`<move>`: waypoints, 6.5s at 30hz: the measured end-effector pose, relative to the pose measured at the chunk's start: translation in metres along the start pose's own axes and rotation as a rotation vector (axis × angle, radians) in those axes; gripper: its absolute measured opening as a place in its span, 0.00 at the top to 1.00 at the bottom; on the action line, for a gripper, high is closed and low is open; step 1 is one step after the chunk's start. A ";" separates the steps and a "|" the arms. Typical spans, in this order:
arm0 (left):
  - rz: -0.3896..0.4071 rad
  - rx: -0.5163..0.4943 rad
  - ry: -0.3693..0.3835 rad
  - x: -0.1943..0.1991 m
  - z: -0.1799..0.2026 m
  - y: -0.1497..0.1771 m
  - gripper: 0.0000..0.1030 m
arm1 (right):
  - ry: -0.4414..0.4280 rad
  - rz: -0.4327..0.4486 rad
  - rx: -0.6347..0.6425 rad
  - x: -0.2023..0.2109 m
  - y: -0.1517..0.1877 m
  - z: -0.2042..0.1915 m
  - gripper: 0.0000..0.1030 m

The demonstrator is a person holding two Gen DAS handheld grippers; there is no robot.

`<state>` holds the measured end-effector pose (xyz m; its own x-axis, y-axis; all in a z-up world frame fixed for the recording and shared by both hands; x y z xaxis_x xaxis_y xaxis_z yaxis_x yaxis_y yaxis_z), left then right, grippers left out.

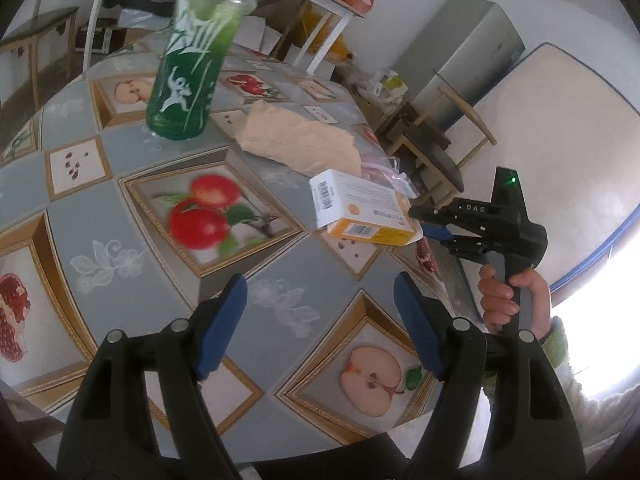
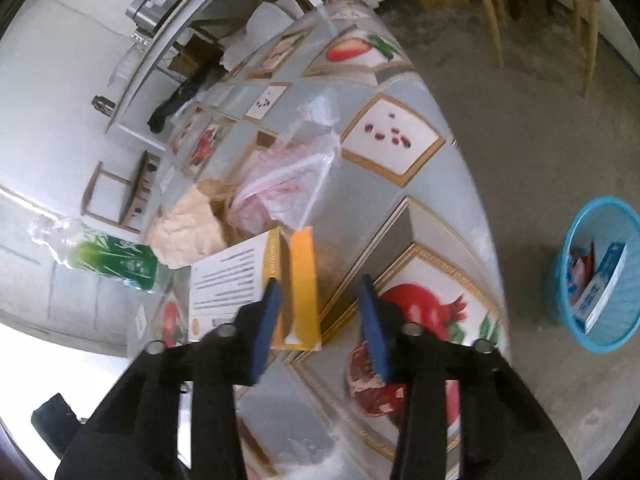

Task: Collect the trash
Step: 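Return to the table and grasp the white-orange medicine box with the left gripper, then grasp the tan paper bag with the right gripper while the left gripper holds the medicine box, then lift the paper bag with the right gripper while the left gripper holds the medicine box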

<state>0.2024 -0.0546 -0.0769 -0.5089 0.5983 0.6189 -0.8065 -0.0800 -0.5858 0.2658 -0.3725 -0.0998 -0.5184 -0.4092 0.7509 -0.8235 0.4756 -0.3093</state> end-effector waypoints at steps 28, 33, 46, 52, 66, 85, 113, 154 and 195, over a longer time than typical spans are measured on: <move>-0.048 0.121 0.093 0.005 -0.036 0.010 0.42 | -0.135 -0.207 0.157 -0.006 0.092 -0.089 0.51; -0.113 0.162 0.129 -0.002 -0.035 0.021 0.42 | -0.201 -0.354 0.163 -0.032 0.123 -0.102 0.54; -0.188 0.116 0.036 -0.021 -0.027 0.003 0.19 | -0.201 -0.361 0.190 -0.003 0.140 -0.078 0.53; -0.223 0.019 -0.114 -0.050 -0.005 0.001 0.17 | -0.163 -0.295 0.169 0.009 0.129 -0.062 0.50; -0.226 -0.120 -0.325 -0.069 -0.006 0.014 0.23 | -0.087 -0.216 0.182 0.021 0.115 -0.048 0.50; -0.184 -0.033 -0.281 -0.023 -0.049 0.019 0.26 | 0.224 -0.022 1.100 -0.064 -0.013 -0.183 0.15; -0.167 -0.025 -0.256 -0.016 -0.053 0.020 0.26 | 0.328 0.183 1.081 -0.052 -0.047 -0.216 0.91; -0.160 -0.020 -0.264 -0.012 -0.052 0.024 0.26 | -0.004 -0.114 0.580 0.005 0.137 -0.129 0.29; -0.157 0.000 -0.264 -0.013 -0.053 0.021 0.26 | 0.310 -0.096 0.682 -0.025 0.163 -0.104 0.65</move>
<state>0.2078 -0.0217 -0.1254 -0.4388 0.3752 0.8165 -0.8815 -0.0033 -0.4722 0.1682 -0.2038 -0.1087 -0.4314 -0.1390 0.8914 -0.8743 -0.1794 -0.4511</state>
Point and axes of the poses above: each gripper's, at about its wrist camera, not at the fingertips, and x roughly against the way its jaws point, z to its right, y to its underside, the point moved 8 cm from there along -x, roughly the way its jaws point, and after that the axes turned 1 degree about z, right-handed, at the moved point
